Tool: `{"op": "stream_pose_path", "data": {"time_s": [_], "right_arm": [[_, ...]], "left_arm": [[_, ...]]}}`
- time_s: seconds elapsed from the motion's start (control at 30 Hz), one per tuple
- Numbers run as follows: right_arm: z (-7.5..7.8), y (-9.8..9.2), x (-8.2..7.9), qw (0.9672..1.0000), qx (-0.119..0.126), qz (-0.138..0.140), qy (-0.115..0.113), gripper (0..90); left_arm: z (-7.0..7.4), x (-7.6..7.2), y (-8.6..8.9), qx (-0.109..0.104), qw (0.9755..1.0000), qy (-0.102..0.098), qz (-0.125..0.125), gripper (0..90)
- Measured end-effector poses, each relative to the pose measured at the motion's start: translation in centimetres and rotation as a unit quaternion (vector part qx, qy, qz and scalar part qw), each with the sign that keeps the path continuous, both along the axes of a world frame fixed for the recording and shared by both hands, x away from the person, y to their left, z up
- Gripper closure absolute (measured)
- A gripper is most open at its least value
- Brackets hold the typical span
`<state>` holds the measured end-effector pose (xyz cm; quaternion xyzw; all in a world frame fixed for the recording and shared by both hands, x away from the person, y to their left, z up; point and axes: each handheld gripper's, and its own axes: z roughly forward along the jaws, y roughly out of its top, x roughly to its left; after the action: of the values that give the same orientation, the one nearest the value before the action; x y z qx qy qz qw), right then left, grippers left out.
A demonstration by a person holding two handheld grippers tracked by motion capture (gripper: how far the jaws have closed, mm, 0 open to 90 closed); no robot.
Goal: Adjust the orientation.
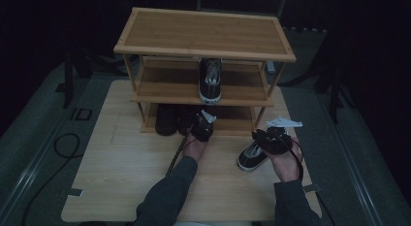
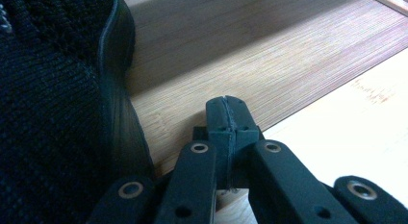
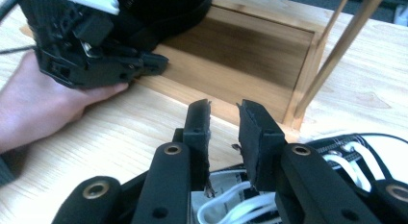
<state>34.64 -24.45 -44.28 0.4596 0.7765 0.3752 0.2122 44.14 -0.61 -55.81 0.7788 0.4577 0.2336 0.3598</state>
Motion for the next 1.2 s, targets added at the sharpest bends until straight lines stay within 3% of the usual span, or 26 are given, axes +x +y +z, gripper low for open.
{"op": "stream_pose_path", "data": {"time_s": [0.5, 0.7, 0.87, 0.97, 1.1, 1.2], "right_arm": [[-2.3, -1.0, -0.8, 0.9994, 0.000, -0.014, 0.032, 74.8], [-3.5, -0.6, -1.0, 0.9986, -0.014, -0.007, 0.051, 78.7], [-4.5, 0.1, -0.8, 0.9964, -0.028, 0.004, 0.080, 84.1], [-5.0, 0.1, -0.7, 0.9944, -0.018, 0.013, 0.103, 87.8], [-4.9, 0.0, -0.7, 0.9932, 0.006, 0.020, 0.114, 89.9], [-4.6, 0.5, -1.0, 0.9914, 0.018, 0.044, 0.122, 90.0]], "left_arm": [[0.0, 0.0, 0.0, 0.001, 1.0000, 0.000, 0.000, 90.0], [0.0, 0.0, 0.0, 0.000, 1.0000, 0.000, 0.000, 90.0], [0.0, 0.0, 0.0, 0.000, 1.0000, 0.000, 0.000, 90.0], [0.0, 0.0, 0.0, -0.001, 1.0000, 0.001, 0.000, 90.0], [0.0, 0.0, 0.0, 0.000, 1.0000, 0.000, 0.000, 90.0], [0.0, 0.0, 0.0, 0.000, 1.0000, 0.000, 0.000, 90.0]]}}
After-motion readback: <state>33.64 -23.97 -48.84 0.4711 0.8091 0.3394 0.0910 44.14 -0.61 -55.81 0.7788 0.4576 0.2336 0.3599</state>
